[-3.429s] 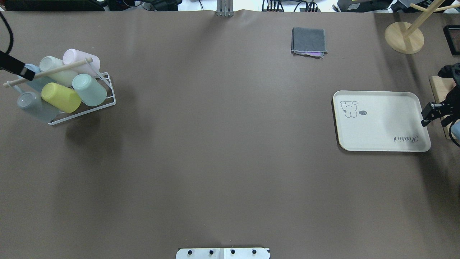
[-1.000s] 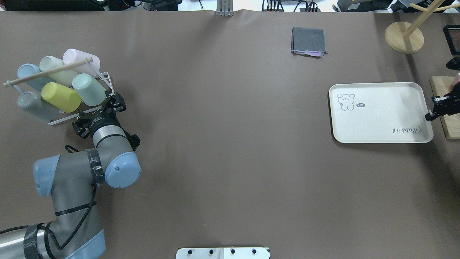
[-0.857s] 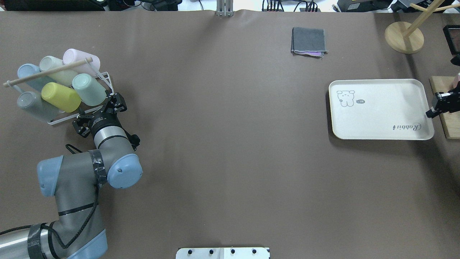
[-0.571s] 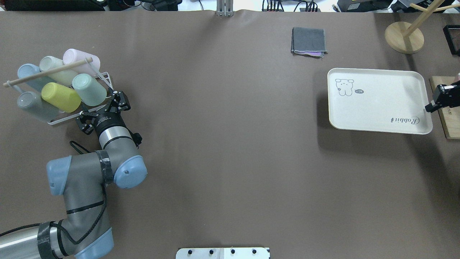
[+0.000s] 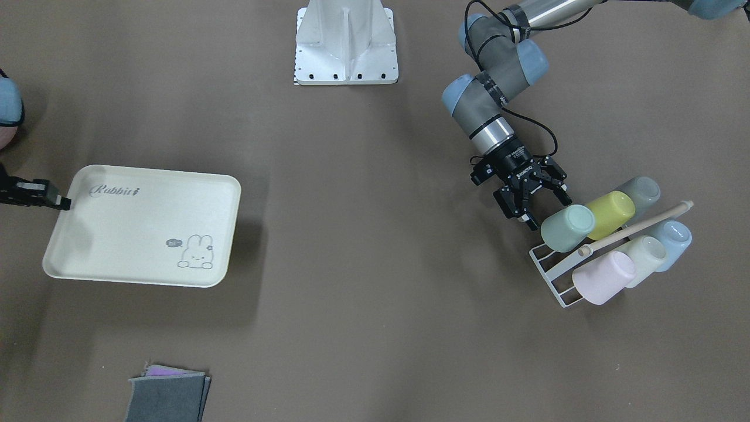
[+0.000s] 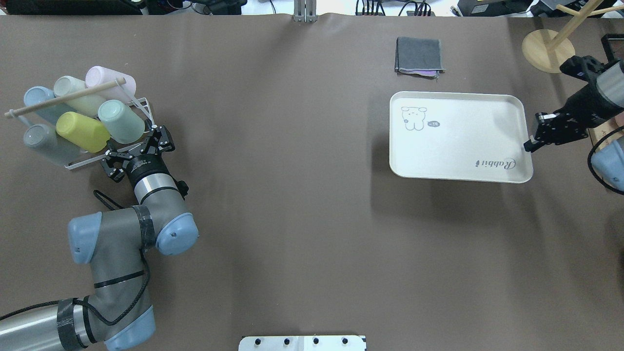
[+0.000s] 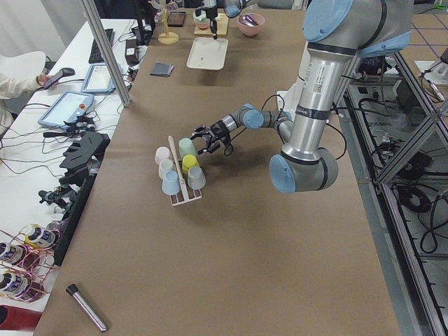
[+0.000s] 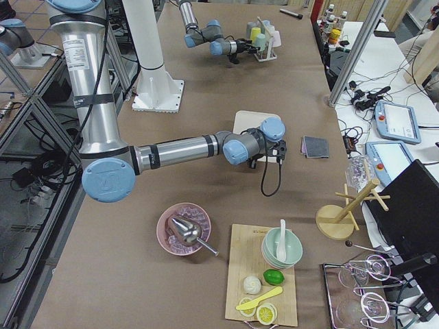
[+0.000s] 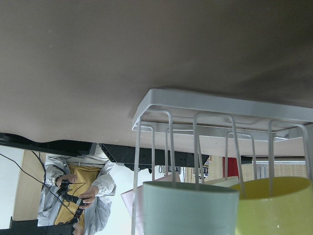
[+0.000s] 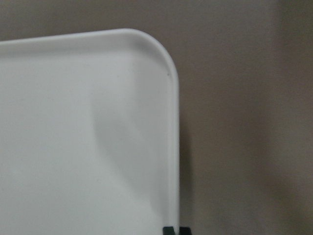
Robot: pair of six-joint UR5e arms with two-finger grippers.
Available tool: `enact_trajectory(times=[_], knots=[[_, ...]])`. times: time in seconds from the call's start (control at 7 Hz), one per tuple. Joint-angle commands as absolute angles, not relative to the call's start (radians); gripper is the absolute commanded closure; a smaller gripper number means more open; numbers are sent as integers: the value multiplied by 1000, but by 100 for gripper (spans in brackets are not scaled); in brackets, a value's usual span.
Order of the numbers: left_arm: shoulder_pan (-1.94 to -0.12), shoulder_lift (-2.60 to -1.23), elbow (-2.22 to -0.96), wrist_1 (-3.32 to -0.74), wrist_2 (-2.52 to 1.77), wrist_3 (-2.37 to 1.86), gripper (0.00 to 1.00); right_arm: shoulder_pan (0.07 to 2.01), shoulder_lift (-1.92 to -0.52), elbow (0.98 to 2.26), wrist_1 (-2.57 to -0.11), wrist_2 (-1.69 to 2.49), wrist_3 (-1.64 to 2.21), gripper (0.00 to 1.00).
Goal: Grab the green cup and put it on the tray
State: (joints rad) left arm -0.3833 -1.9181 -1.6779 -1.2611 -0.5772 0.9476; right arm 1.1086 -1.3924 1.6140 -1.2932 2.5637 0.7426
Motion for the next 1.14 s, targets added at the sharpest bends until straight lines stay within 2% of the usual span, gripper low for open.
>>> enact_trajectory(times=[0.0,0.43,1.0], knots=[[-385,-1914,-1661,-1262,-577,934,1,962,-1271,1618,-1295,2491,885,100],[-397,-1914,-1641,-1264,-549,936,1,844,-1200,1663,-1293,2436,977,100],[-431,-1917,-1621,-1264,-532,943,1,657,-1082,1658,-1293,2236,1086,100]])
